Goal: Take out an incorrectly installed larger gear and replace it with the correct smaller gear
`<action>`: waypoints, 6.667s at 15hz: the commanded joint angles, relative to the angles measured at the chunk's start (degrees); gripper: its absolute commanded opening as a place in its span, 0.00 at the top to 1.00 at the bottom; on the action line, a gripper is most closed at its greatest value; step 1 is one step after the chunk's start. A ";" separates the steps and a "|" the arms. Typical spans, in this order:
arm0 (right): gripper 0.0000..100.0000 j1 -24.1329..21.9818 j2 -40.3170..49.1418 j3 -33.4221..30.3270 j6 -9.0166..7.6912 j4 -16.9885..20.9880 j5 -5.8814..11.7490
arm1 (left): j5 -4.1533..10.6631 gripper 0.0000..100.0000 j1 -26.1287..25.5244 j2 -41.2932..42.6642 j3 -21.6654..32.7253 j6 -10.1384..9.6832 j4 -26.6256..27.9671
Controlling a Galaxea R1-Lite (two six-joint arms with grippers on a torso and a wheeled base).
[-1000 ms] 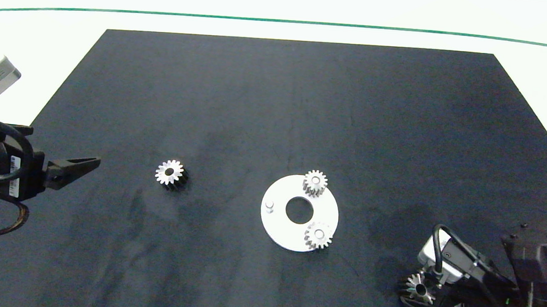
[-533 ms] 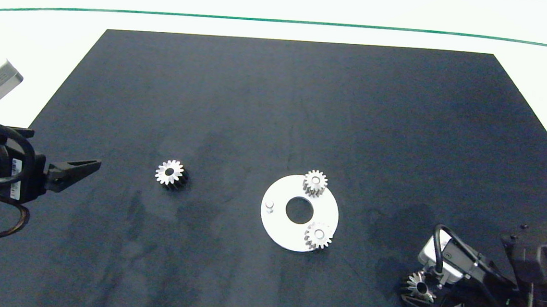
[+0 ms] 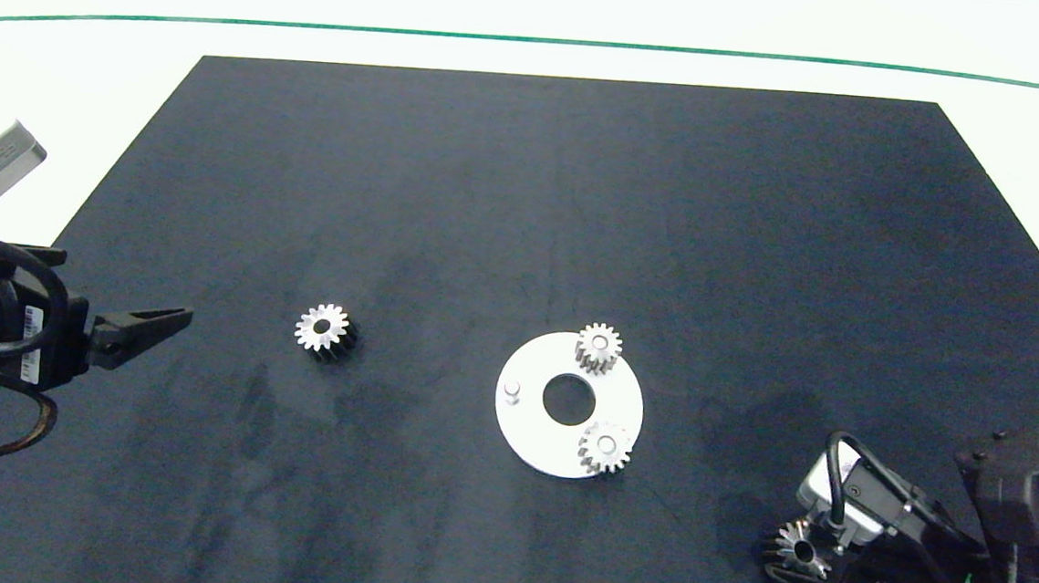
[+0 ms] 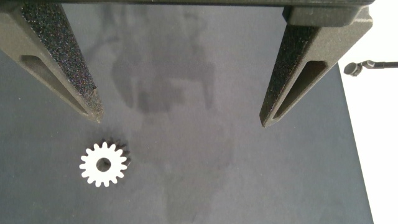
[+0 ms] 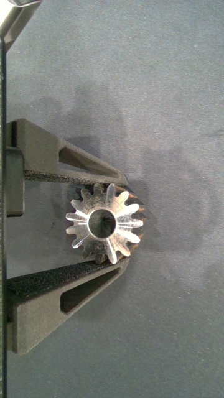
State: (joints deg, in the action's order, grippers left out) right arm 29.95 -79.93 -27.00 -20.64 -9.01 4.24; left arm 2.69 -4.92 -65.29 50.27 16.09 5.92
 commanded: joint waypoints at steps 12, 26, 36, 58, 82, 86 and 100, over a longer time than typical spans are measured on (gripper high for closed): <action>0.78 4.85 -1.63 -17.73 1.74 1.01 0.24 | 0.03 0.00 0.35 5.79 -0.88 -0.01 0.40; 0.78 16.81 -15.87 -37.86 7.63 9.62 2.96 | -0.06 0.00 1.50 10.10 -0.88 -0.10 4.53; 0.78 20.15 -24.66 -45.42 7.72 9.71 6.04 | -0.06 0.00 1.59 10.89 -0.88 -0.36 4.62; 0.78 21.29 -32.21 -52.89 7.81 9.80 8.59 | -0.06 0.00 1.59 11.42 -1.41 -0.36 5.15; 0.00 21.11 -24.13 -49.99 10.18 12.79 9.12 | -1.02 0.00 4.05 11.86 -1.41 -0.45 4.97; 0.00 19.18 -13.93 -47.00 10.09 13.23 15.27 | -1.02 0.00 5.98 13.79 -0.88 -0.89 4.97; 0.00 -26.61 42.58 -32.94 7.37 28.17 23.00 | 1.00 0.00 16.35 38.57 -0.79 -4.67 14.20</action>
